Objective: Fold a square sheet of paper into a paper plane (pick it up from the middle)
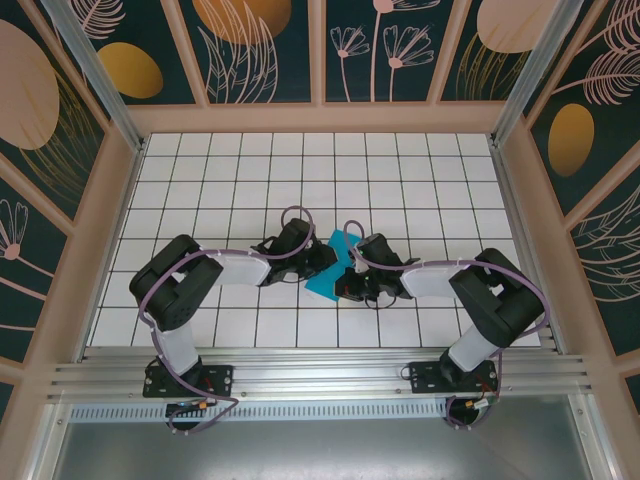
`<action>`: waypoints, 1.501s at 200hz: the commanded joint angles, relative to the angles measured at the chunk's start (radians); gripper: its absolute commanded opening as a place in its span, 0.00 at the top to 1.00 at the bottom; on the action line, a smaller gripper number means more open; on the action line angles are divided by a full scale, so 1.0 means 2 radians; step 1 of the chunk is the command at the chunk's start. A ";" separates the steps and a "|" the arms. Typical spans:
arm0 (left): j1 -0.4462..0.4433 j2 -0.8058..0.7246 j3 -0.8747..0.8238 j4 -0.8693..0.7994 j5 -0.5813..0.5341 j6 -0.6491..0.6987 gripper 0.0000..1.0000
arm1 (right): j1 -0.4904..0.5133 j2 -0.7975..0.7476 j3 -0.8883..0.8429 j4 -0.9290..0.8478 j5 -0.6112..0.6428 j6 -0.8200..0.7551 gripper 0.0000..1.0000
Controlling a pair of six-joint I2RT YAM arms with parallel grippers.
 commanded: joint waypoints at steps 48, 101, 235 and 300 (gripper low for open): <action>-0.001 0.034 0.007 -0.002 -0.017 0.004 0.80 | -0.002 0.024 -0.016 -0.049 0.028 -0.029 0.99; 0.003 0.034 0.013 -0.014 -0.072 0.017 0.79 | -0.003 0.049 -0.017 -0.079 0.031 -0.065 1.00; 0.044 0.034 0.007 -0.011 -0.085 0.024 0.76 | -0.023 0.059 -0.009 -0.114 0.053 -0.114 1.00; 0.055 -0.006 0.017 -0.060 -0.111 0.033 0.73 | -0.032 0.071 0.032 -0.154 0.040 -0.221 1.00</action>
